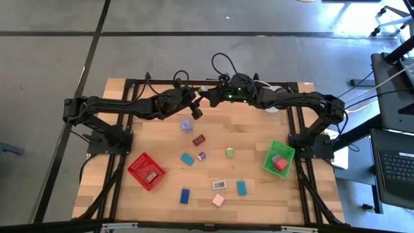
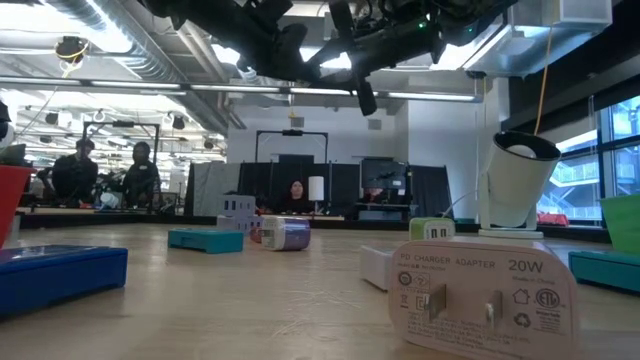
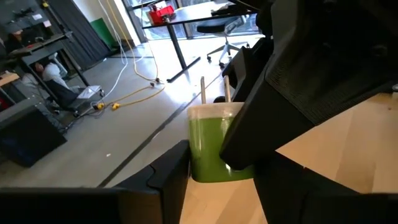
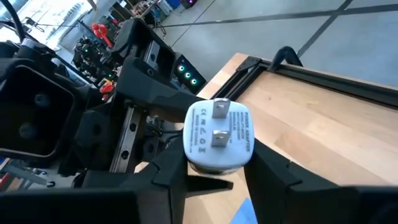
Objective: Pick & Place Office items
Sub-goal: Put the top green power adapter into the green bin, then put the top light blue power adapter into the green bin
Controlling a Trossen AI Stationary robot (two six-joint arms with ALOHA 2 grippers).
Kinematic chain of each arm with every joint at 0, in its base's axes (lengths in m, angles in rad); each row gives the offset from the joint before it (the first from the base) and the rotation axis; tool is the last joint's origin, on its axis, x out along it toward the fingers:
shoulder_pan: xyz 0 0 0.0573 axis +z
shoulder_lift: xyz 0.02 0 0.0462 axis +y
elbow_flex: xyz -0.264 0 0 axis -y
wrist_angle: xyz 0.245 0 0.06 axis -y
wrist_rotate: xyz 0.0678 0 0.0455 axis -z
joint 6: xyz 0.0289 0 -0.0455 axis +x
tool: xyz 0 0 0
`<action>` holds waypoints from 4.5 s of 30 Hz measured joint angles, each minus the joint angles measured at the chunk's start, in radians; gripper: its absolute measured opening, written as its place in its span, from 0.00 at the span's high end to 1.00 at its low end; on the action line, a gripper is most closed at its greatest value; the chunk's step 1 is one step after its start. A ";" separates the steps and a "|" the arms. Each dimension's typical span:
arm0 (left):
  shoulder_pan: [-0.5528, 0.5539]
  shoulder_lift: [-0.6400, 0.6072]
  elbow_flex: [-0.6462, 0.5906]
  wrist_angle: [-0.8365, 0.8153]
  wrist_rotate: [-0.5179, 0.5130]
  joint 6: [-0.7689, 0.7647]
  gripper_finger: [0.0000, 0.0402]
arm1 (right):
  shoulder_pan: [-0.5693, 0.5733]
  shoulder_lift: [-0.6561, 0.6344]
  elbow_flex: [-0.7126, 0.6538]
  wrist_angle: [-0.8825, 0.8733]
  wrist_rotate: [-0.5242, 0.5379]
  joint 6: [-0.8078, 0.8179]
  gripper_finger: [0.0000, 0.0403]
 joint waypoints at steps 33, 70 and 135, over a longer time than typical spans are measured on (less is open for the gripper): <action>-0.011 -0.016 0.000 -0.125 -0.053 -0.064 0.38 | 0.027 -0.124 0.001 -0.918 -0.018 -0.091 0.69; -0.019 -0.016 0.000 -0.217 -0.050 -0.204 0.38 | 0.496 -0.536 -0.444 -1.427 0.015 0.513 0.69; 0.036 0.152 0.000 -0.694 0.231 -1.261 0.27 | 0.508 -0.383 -0.146 -1.440 0.410 0.551 0.25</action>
